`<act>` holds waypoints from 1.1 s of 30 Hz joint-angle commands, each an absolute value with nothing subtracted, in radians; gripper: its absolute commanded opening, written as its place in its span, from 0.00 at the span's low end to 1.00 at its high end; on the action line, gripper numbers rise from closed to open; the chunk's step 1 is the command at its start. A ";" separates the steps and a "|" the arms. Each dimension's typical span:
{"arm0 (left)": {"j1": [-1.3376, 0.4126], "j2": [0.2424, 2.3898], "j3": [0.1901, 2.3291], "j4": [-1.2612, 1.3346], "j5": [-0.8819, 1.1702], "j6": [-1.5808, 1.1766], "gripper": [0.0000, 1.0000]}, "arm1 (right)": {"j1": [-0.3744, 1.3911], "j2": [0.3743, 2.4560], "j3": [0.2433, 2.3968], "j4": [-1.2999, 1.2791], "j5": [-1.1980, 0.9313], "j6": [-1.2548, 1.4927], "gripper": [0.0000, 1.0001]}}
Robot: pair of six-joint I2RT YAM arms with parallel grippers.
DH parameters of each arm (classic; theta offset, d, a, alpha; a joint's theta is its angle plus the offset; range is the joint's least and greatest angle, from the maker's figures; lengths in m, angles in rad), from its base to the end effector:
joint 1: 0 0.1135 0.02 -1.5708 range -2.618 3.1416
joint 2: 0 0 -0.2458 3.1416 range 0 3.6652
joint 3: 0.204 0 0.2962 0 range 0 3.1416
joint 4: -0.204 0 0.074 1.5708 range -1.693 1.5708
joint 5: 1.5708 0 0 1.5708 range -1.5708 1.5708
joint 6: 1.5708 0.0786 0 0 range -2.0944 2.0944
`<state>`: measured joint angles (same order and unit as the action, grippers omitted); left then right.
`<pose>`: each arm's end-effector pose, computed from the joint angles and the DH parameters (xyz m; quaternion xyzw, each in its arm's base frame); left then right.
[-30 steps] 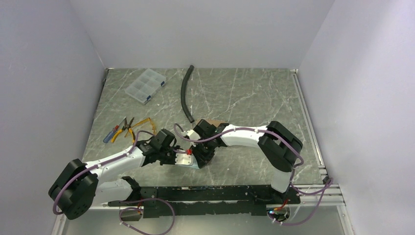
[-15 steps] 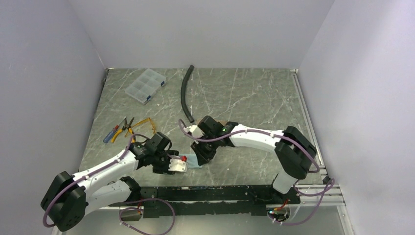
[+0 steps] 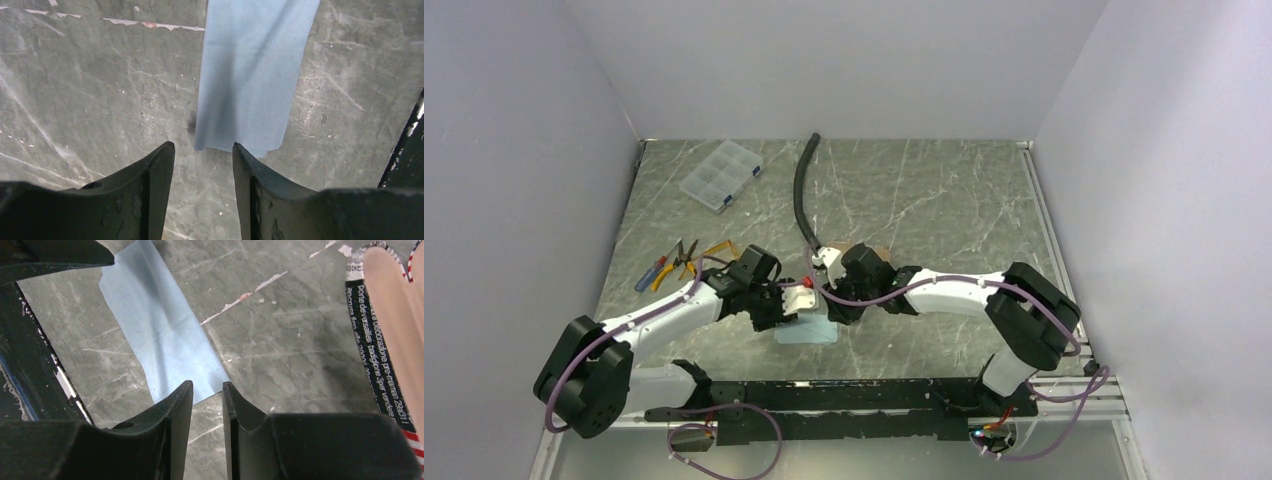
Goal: Organize the sunglasses
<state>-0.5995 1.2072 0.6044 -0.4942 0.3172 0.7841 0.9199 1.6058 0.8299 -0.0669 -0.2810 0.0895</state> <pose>0.2119 -0.1745 0.0959 0.6409 0.7155 -0.1315 0.2449 0.2112 0.3132 0.0872 -0.4188 0.8265 0.2850 0.2453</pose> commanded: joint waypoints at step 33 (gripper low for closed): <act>-0.529 1.338 0.637 -0.486 0.555 0.808 0.03 | 0.975 1.610 0.639 0.212 -0.219 0.064 0.00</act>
